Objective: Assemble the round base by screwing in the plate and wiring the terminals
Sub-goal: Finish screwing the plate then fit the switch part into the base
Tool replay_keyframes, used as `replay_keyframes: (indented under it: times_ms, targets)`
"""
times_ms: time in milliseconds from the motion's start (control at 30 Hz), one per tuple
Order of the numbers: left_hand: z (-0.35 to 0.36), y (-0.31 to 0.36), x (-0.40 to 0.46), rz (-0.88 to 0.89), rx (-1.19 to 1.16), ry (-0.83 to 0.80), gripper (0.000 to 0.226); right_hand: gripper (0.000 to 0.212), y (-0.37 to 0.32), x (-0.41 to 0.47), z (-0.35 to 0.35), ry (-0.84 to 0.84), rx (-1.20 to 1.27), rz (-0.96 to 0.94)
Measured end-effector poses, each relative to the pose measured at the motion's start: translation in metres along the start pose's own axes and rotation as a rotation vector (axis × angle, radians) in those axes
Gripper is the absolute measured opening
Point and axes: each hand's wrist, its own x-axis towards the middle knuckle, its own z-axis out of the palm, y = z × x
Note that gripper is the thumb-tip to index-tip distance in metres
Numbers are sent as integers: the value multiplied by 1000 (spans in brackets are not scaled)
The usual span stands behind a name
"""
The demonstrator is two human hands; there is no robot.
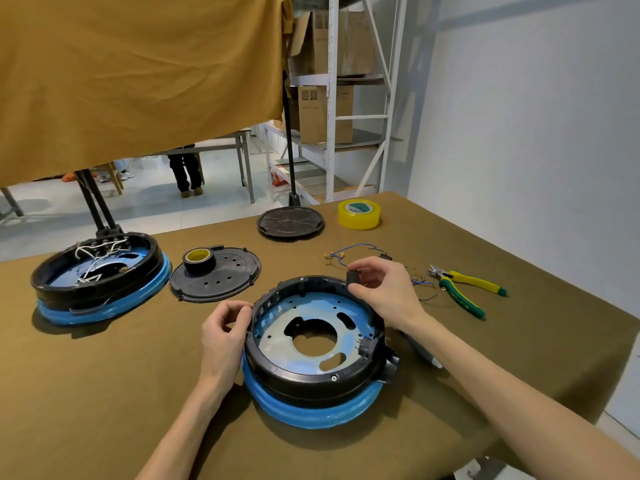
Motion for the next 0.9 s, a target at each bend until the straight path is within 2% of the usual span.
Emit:
replay_keyframes:
  times_ms: [200,333,533,700,900]
  targets:
    - [-3,1,-3,-10,56,-79,12,31,-4,-13,15,74,-44,4]
    - [-3,4,-1,-40,12,-86,16,24,-20,-21,17,26,-97,-75]
    - [1,9,-1,-33,21,-52,20,24,-44,-27,31,-66,-134,-214]
    - [-1,11,-1,-36,28,-57,20,25,-50,-22,40,-71,-146,-196]
    - [0,10,-2,-39,10,-73,21,15,-50,-19,44,-142,-89,-117]
